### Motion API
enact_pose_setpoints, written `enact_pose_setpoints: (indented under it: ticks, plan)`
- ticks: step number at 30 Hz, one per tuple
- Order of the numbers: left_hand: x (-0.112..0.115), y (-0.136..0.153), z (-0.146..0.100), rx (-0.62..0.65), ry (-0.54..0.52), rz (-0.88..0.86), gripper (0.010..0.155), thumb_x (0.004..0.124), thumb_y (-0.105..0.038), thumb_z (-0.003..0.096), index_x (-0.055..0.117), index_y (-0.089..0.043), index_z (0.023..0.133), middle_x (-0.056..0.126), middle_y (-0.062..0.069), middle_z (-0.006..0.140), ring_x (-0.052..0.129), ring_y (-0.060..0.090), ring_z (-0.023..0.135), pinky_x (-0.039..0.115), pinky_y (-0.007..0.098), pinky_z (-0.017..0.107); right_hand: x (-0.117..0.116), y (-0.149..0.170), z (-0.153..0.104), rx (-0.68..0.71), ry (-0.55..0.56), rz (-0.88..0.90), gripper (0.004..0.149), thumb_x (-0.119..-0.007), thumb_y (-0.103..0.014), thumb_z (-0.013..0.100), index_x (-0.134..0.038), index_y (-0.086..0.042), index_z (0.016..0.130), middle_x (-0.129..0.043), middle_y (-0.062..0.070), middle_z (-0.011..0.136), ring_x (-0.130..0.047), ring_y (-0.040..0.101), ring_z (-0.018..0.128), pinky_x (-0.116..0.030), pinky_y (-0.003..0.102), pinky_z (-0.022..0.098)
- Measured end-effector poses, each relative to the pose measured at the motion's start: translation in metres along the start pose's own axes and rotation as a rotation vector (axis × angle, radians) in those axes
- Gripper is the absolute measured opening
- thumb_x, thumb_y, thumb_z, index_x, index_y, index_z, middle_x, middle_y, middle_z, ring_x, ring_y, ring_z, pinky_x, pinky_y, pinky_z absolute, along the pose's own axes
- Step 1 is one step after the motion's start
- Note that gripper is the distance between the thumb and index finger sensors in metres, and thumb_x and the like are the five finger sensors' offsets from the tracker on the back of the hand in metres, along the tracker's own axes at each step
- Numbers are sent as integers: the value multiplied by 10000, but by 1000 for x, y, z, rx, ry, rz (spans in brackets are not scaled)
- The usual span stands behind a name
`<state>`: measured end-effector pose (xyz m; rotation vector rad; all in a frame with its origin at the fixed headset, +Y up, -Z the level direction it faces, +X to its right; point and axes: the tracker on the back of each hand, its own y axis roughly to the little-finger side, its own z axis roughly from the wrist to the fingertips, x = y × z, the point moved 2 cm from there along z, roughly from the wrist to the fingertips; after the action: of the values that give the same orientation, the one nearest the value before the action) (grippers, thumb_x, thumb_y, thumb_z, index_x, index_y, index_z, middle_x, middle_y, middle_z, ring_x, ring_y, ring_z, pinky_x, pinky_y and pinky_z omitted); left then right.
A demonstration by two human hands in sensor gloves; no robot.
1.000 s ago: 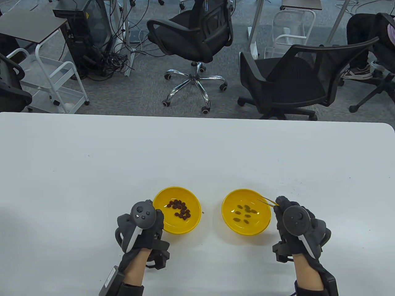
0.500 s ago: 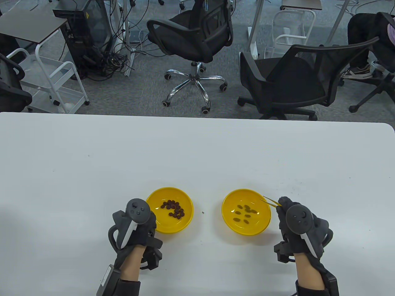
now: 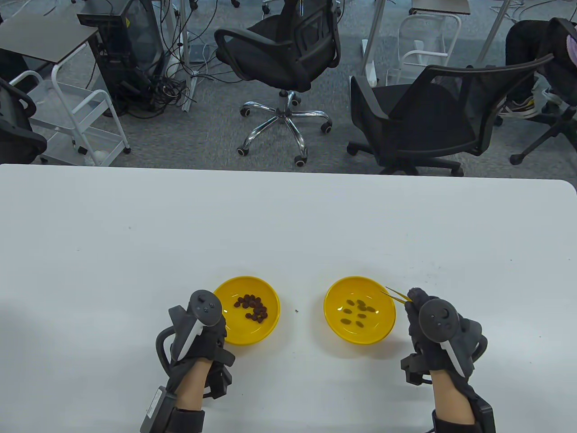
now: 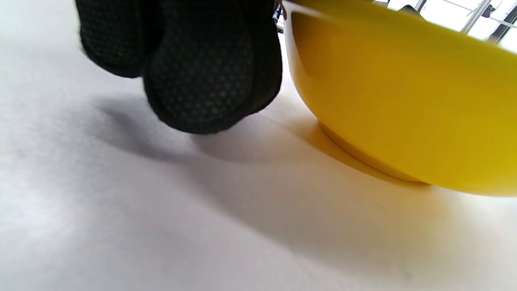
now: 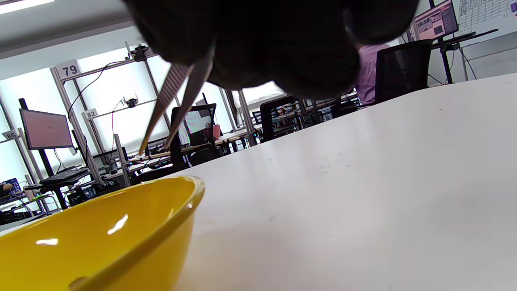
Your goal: Pick raisins with tweezers into bowl
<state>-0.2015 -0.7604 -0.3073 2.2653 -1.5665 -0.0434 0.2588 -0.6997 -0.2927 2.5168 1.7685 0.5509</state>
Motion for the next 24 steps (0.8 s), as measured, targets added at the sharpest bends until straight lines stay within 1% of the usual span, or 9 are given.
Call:
enact_pose_setpoints:
  ticks: [3, 8, 10, 14, 17, 20, 24]
  plan:
    - [-3, 0, -3, 7, -32, -1, 664, 577, -396, 570, 432, 38, 1052, 936, 142, 763, 1039, 199, 499, 793, 505, 537, 0, 2, 1, 1, -1, 17, 467, -765, -302, 441, -874, -125, 858, -898, 39, 659, -960, 200, 480, -643, 565, 615]
    - [-7, -3, -10, 30, -103, 7, 702, 567, -428, 573, 352, 5, 1082, 802, 231, 939, 967, 296, 719, 699, 584, 621, 3, 15, 7, -41, 44, 9, 473, -758, -283, 443, -856, -128, 879, -904, 43, 694, -974, 218, 529, -635, 576, 624]
    - [-8, -5, -12, 41, -122, 21, 707, 564, -436, 573, 341, -8, 1090, 749, 258, 983, 928, 330, 780, 661, 613, 642, 2, 24, 11, -71, 54, -28, 473, -759, -278, 443, -856, -127, 881, -908, 45, 700, -978, 221, 540, -634, 576, 625]
    - [-7, -10, -15, 67, -133, 40, 705, 563, -444, 573, 336, -36, 1101, 626, 299, 1063, 811, 416, 909, 594, 657, 671, -6, 44, 18, -136, 55, -186, 474, -765, -276, 443, -855, -129, 884, -917, 42, 708, -990, 224, 550, -641, 574, 624]
    - [-7, -12, -17, 73, -140, 54, 709, 561, -449, 574, 327, -43, 1105, 573, 314, 1089, 754, 450, 955, 569, 672, 679, -15, 57, 23, -189, 26, -292, 475, -769, -277, 443, -853, -134, 888, -923, 38, 715, -996, 225, 560, -641, 571, 626]
    - [-6, -12, -16, 79, -130, 53, 716, 559, -453, 574, 309, -49, 1109, 527, 332, 1105, 718, 471, 977, 545, 687, 685, -22, 65, 25, -210, 0, -376, 494, -774, -278, 446, -806, -159, 924, -943, 24, 726, -1010, 229, 564, -654, 561, 621]
    - [-6, -12, -16, 77, -128, 47, 721, 559, -454, 574, 299, -49, 1111, 502, 340, 1112, 692, 488, 989, 531, 695, 687, -29, 68, 27, -233, -73, -421, 501, -776, -295, 444, -797, -173, 930, -966, 22, 727, -1026, 228, 555, -673, 544, 610]
